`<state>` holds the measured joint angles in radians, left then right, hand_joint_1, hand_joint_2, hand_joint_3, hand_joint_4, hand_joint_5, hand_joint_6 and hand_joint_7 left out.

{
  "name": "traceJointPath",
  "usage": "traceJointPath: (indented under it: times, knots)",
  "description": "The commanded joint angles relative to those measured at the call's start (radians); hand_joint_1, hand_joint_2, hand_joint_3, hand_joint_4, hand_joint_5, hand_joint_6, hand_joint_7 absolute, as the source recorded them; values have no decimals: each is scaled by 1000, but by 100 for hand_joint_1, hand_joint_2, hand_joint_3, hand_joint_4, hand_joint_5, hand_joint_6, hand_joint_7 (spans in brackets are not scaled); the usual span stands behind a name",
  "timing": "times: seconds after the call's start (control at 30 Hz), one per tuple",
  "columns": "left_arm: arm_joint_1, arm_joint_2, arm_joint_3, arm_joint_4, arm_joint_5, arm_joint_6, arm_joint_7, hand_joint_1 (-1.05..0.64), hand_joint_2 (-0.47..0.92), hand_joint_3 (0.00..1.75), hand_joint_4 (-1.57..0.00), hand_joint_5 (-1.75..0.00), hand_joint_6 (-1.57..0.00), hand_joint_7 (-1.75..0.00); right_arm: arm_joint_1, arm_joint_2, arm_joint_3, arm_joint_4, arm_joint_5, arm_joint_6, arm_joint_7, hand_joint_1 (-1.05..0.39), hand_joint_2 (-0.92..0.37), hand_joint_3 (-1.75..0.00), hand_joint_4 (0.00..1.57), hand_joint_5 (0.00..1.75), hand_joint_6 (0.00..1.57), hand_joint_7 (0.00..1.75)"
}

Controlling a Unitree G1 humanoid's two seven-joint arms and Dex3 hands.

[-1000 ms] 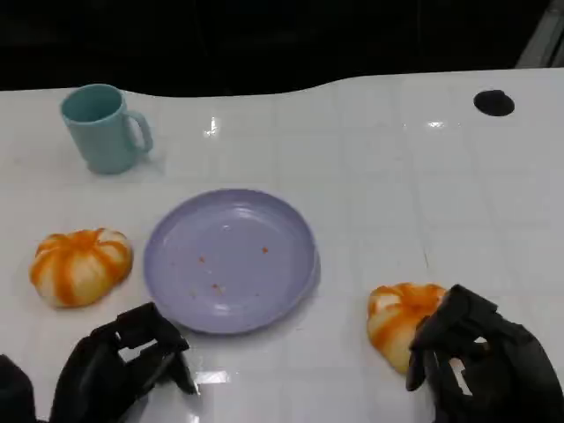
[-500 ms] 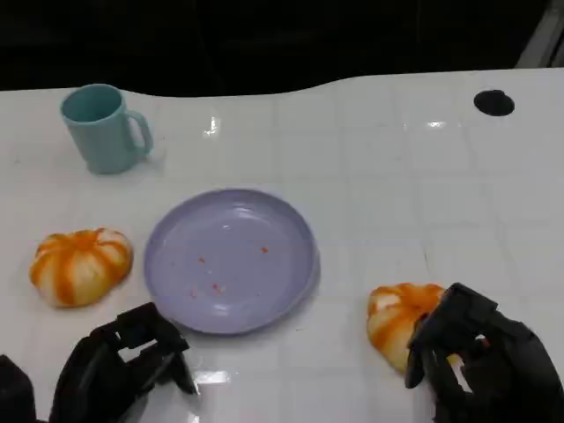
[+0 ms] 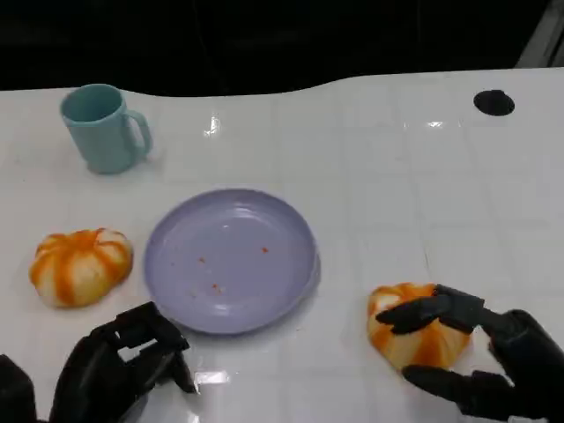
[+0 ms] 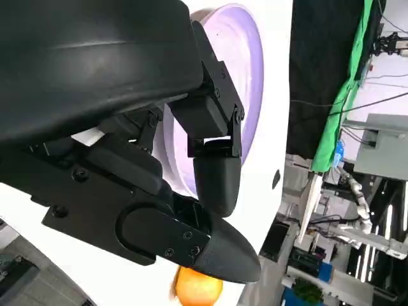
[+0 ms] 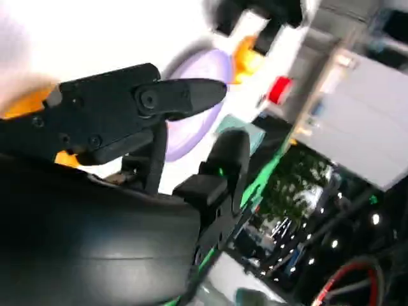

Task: Grasp the bread from the table and place it into the plate.

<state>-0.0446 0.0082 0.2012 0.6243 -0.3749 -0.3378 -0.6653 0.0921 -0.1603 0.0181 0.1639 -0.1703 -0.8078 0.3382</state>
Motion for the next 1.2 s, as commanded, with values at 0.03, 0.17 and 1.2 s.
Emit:
traceJointPath:
  times: [0.03, 0.17, 1.2]
  knots:
    - [7, 13, 4, 4, 6, -7, 7, -105, 79, 0, -77, -167, -90, -115, 6, -72, -20, -91, -108, 21, -53, -55, -92, -17, 16, 64, 30, 37]
    - [3, 11, 2, 7, 9, -8, 14, -105, 79, 0, -76, -167, -90, -114, 21, -125, -24, -165, -184, 57, -80, -55, -92, -14, 11, 48, 31, 16]
    - [3, -1, -6, -2, 16, 1, 38, -105, 78, 0, -77, -166, -90, -115, -93, -259, 156, -344, -705, 458, -135, -62, -91, 0, 6, 26, 28, 2]
